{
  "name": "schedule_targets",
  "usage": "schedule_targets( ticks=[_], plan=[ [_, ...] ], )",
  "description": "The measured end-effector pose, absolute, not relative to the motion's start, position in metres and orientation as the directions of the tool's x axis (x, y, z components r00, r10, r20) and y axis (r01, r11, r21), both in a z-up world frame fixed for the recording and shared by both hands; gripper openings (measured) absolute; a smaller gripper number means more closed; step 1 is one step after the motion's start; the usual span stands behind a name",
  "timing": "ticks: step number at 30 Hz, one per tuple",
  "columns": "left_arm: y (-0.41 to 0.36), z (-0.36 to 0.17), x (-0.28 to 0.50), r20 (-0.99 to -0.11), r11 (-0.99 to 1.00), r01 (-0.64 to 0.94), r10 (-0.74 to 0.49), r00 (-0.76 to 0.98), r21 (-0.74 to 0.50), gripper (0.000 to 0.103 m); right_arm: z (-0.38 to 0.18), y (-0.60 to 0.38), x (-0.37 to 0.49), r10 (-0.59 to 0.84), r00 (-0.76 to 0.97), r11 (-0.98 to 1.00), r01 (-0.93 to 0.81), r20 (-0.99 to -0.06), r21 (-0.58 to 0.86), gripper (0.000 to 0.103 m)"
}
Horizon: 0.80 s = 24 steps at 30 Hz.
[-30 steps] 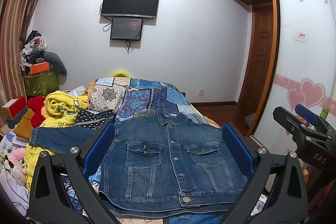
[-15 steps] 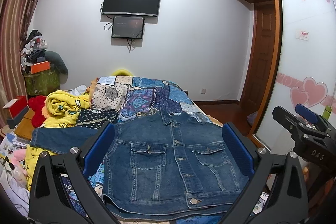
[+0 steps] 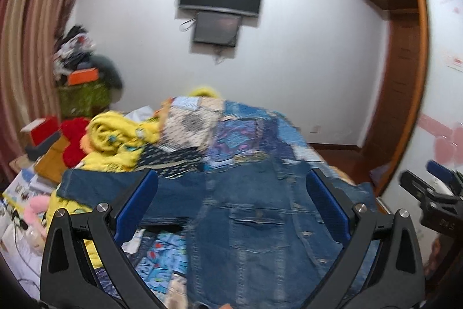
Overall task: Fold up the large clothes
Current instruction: 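Grasp the denim jacket sleeve with the left gripper and lift it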
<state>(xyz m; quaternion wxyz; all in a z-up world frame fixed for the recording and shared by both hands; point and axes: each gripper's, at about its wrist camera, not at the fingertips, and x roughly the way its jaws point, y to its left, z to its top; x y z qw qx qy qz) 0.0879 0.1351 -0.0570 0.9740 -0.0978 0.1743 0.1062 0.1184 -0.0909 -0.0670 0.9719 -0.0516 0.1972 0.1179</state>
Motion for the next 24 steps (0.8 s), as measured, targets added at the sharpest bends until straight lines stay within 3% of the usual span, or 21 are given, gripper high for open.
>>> schedule_targets(
  ticks=[3,9,18,24],
  plan=[
    [0.172,-0.081,0.108,-0.407,0.922,-0.359,0.275,0.871,-0.145,0.103,-0.079,-0.08,0.132,0.23,0.872,0.961,-0.273,-0.433,-0.038,0.103],
    [0.255,-0.141,0.14,-0.555,0.872,-0.464,0.311,0.771,-0.155,0.103,-0.104,-0.058,0.161,0.177,0.843,0.966,-0.247,-0.508,-0.072,0.103],
    [0.381,-0.24,0.171,-0.733,0.764,-0.518,0.088,0.674,-0.385,0.103,-0.151,-0.044,0.213,0.056,0.755,0.958,-0.224,-0.653,-0.177,0.103],
    [0.426,-0.282,0.176,-0.748,0.663,-0.538,-0.05,0.662,-0.52,0.103,-0.177,-0.048,0.245,0.038,0.635,0.969,-0.212,-0.772,-0.127,0.103]
  ],
)
